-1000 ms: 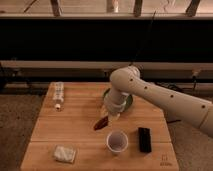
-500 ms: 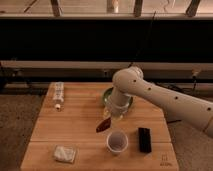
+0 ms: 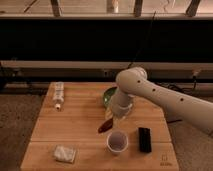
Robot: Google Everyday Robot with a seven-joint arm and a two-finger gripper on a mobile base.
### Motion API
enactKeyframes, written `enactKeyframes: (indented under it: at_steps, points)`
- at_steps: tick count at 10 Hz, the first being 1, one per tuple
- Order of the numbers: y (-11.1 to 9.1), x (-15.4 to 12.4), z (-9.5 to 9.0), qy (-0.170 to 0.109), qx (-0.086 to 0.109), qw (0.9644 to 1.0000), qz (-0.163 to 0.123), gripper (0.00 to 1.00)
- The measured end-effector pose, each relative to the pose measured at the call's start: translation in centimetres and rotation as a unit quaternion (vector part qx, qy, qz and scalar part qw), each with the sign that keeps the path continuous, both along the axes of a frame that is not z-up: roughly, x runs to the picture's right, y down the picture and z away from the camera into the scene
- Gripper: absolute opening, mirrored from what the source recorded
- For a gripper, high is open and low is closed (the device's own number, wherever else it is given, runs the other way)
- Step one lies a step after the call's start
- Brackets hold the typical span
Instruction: Place the pepper in the ceramic cup
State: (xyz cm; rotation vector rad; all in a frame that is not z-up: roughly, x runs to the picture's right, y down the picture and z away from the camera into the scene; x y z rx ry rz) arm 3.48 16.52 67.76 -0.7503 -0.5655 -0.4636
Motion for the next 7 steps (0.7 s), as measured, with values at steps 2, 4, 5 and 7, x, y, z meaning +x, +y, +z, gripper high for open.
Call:
enactKeyframes:
  at_steps: [2,4,5,7]
  points:
    - [0.0,0.4,-1.0,-0.006,0.006,0.9999,0.006,0.0]
    - [0.4,0.7,-1.9,-0.01,0.01,0.9998,0.011,0.0]
    - [0.9,0.7,-2.4,-0.014,0.01,0.9998,0.011,0.0]
    - [1.8,1.0,-3.0,-0.015,0.009,0.9997,0.016,0.0]
